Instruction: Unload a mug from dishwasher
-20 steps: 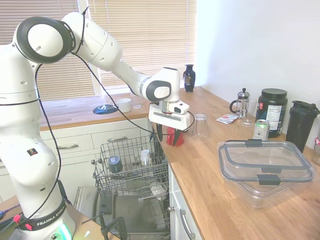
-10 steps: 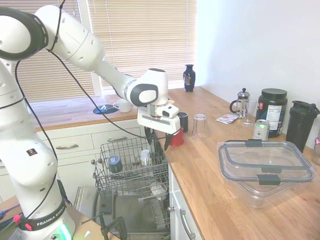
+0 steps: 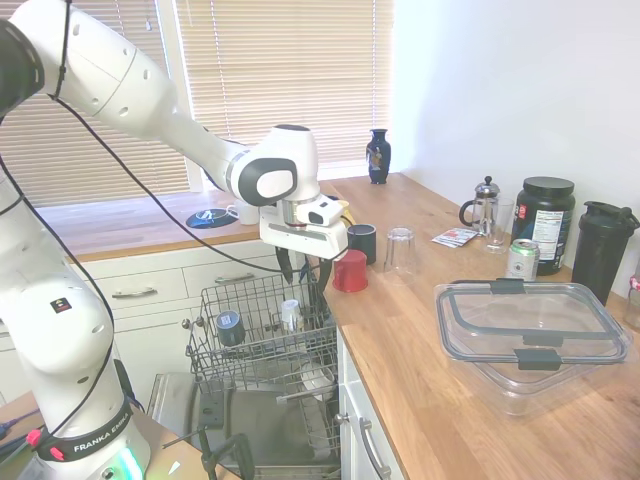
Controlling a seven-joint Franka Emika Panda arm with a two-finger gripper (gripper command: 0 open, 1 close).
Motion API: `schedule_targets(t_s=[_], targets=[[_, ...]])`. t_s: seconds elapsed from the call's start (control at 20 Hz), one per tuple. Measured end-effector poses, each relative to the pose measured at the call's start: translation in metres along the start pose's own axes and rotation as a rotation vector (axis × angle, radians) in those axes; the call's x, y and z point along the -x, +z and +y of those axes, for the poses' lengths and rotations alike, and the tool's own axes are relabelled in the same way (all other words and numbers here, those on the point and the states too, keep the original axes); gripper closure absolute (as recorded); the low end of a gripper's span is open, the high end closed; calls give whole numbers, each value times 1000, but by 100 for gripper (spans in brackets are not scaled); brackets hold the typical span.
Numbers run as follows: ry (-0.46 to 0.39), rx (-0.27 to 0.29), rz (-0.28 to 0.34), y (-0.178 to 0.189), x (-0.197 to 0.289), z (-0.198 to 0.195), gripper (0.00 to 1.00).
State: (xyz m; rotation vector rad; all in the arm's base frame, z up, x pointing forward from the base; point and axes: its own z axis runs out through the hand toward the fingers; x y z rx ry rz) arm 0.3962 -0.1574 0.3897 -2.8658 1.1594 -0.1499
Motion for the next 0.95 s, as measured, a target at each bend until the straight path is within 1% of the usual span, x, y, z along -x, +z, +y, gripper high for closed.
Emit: schedule_targets(t_s=[0.2,0.5,0.95], targets=[[-8,-13,15,-16,17,4,0],[-23,-15,21,-30,34,4,0],[-22,-11,14,-31,36,5,0]])
